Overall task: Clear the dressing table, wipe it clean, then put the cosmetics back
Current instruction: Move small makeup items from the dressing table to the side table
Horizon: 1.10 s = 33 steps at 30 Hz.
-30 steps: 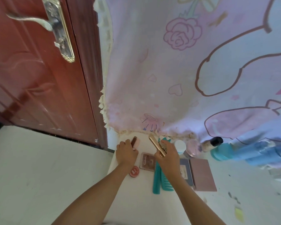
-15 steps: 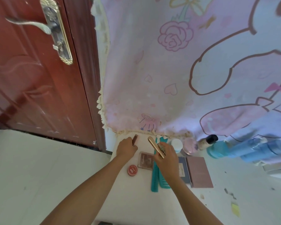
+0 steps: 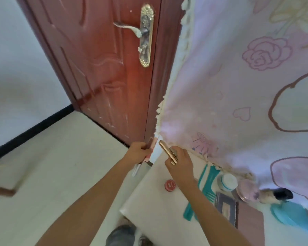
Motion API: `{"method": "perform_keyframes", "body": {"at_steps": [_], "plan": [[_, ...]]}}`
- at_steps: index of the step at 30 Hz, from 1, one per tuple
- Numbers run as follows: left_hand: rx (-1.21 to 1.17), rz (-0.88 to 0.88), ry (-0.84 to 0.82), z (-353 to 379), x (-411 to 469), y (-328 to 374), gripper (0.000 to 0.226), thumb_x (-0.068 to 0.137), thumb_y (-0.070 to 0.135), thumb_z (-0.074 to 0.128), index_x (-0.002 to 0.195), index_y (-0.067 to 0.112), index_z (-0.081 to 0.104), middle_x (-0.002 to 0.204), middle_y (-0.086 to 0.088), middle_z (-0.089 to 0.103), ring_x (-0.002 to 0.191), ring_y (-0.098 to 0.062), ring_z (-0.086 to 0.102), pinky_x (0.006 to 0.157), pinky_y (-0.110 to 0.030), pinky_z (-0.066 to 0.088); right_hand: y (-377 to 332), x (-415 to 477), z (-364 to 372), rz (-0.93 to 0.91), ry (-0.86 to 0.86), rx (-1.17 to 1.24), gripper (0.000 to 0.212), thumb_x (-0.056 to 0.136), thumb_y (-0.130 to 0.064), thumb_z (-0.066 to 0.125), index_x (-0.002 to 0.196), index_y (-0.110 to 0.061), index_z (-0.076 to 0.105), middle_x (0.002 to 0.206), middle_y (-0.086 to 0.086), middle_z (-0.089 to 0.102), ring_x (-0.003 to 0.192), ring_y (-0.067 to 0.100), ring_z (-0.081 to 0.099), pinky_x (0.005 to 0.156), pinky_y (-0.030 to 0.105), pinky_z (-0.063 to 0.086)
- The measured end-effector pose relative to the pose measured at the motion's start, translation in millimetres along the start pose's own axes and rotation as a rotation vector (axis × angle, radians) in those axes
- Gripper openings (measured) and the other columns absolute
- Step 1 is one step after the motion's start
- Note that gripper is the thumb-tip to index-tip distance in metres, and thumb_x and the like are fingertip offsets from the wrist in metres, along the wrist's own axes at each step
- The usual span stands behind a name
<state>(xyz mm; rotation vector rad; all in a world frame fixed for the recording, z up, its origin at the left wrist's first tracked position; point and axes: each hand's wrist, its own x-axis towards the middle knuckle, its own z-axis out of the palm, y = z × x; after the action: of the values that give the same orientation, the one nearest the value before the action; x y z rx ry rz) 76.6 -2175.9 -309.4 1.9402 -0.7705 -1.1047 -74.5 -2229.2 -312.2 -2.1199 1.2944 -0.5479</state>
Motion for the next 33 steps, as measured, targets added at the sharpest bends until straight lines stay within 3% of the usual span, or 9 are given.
{"method": "perform_keyframes", "body": {"at_steps": [6,10,14,17,20,25,29,33], "plan": [[-0.022,-0.201,0.402,-73,-95,-47,0.024,0.086,0.011,0.052,0.063,0.006,0.055,0.062,-0.009,0.052,0.052,-0.013,0.043,0.053,-0.020,0.033,-67,-25,43,-0.395,-0.250,0.080,0.038,0.070,-0.001,0.061,0.108,-0.006,0.062,0.095,0.014,0.060,0.088,0.033,0.057,0.076,0.035,0.046],[-0.150,-0.308,0.685,-113,-190,-82,0.022,0.088,0.008,0.053,0.067,0.007,0.054,0.060,-0.005,0.053,0.056,-0.015,0.049,0.060,-0.021,0.041,-130,-75,64,-0.625,-0.447,0.090,0.036,0.077,-0.005,0.058,0.112,-0.009,0.058,0.101,0.011,0.055,0.083,0.029,0.057,0.066,0.028,0.038],[-0.285,-0.343,0.968,-139,-296,-119,0.018,0.091,0.014,0.053,0.076,0.005,0.058,0.063,-0.004,0.053,0.057,-0.013,0.050,0.063,-0.022,0.043,-194,-142,86,-0.847,-0.572,0.181,0.033,0.074,-0.001,0.059,0.107,-0.006,0.061,0.099,0.013,0.056,0.077,0.034,0.058,0.066,0.036,0.045],[-0.313,-0.382,1.136,-146,-376,-146,0.023,0.091,0.013,0.052,0.069,0.008,0.057,0.060,-0.002,0.052,0.056,-0.012,0.049,0.061,-0.021,0.040,-233,-202,98,-1.020,-0.650,0.216,0.030,0.078,-0.003,0.060,0.107,-0.007,0.061,0.098,0.010,0.054,0.072,0.027,0.055,0.057,0.025,0.039],[-0.325,-0.437,1.269,-148,-457,-173,0.031,0.089,0.010,0.053,0.058,0.011,0.051,0.057,-0.003,0.050,0.054,-0.013,0.047,0.059,-0.022,0.038,-267,-268,111,-1.165,-0.705,0.250,0.030,0.078,-0.004,0.061,0.107,-0.009,0.061,0.098,0.009,0.054,0.074,0.025,0.056,0.058,0.024,0.038],[-0.347,-0.475,1.444,-157,-587,-209,0.027,0.091,0.012,0.052,0.064,0.009,0.054,0.059,-0.004,0.049,0.054,-0.014,0.046,0.054,-0.022,0.038,-326,-373,115,-1.307,-0.714,0.314,0.031,0.081,-0.007,0.061,0.112,-0.009,0.059,0.102,0.010,0.054,0.080,0.023,0.058,0.060,0.025,0.045],[-0.319,-0.477,1.518,-168,-670,-233,0.022,0.090,0.014,0.053,0.069,0.008,0.058,0.066,-0.009,0.053,0.057,-0.016,0.047,0.055,-0.021,0.037,-360,-431,114,-1.381,-0.686,0.342,0.034,0.082,-0.007,0.062,0.115,-0.008,0.057,0.103,0.010,0.053,0.078,0.013,0.049,0.057,0.011,0.038],[-0.378,-0.425,1.569,-180,-710,-253,0.026,0.091,0.022,0.054,0.073,0.004,0.059,0.062,-0.008,0.051,0.056,-0.016,0.047,0.055,-0.023,0.038,-375,-466,119,-1.408,-0.672,0.316,0.034,0.082,-0.008,0.062,0.116,-0.009,0.057,0.103,0.011,0.054,0.080,0.018,0.054,0.059,0.018,0.046]]}}
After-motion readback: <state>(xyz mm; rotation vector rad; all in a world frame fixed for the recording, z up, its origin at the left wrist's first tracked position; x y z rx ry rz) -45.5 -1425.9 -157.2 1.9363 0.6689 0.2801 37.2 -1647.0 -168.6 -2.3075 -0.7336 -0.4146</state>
